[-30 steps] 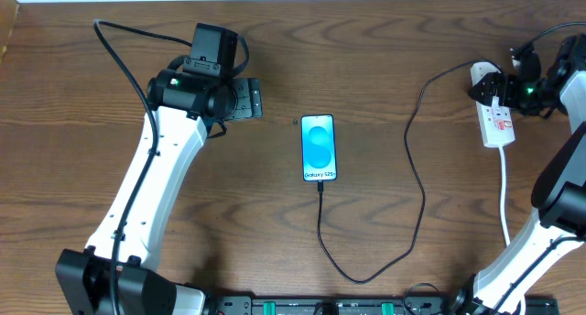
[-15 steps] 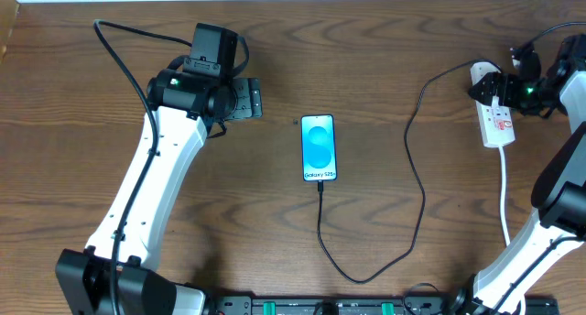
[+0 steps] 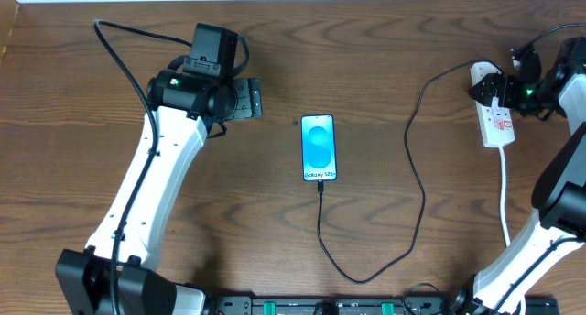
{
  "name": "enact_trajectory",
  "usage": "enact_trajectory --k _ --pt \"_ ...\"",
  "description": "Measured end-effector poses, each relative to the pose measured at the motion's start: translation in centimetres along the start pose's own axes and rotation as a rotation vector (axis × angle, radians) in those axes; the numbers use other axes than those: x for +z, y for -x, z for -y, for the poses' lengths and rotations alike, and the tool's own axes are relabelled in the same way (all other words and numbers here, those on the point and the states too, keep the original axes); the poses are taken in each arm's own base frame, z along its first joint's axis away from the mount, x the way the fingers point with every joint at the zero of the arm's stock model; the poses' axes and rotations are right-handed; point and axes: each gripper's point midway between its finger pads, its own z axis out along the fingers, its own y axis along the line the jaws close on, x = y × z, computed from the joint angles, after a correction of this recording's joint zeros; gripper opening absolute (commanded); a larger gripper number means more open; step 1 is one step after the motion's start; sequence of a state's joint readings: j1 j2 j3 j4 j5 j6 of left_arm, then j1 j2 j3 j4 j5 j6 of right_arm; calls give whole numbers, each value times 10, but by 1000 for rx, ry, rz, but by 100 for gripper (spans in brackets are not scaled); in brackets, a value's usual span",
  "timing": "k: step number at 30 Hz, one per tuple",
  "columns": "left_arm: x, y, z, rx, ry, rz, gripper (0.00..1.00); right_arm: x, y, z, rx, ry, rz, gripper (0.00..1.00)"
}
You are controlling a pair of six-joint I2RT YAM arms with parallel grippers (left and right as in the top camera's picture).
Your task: Plug charger to phone and switch on socket
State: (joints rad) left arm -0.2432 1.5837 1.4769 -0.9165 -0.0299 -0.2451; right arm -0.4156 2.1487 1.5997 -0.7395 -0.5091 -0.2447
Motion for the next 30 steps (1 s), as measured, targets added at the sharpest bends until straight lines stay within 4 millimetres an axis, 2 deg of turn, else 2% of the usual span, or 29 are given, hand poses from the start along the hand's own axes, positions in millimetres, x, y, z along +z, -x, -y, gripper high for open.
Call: enact_trajectory --k 24,27,30 --pt "0 0 0 4 0 0 87 -4 -9 -10 27 52 -27 99" --pt "0 0 0 4 0 0 87 -4 -17 -23 48 107 -57 99" --pt "0 0 0 4 0 0 87 -5 -23 -27 72 112 -86 99"
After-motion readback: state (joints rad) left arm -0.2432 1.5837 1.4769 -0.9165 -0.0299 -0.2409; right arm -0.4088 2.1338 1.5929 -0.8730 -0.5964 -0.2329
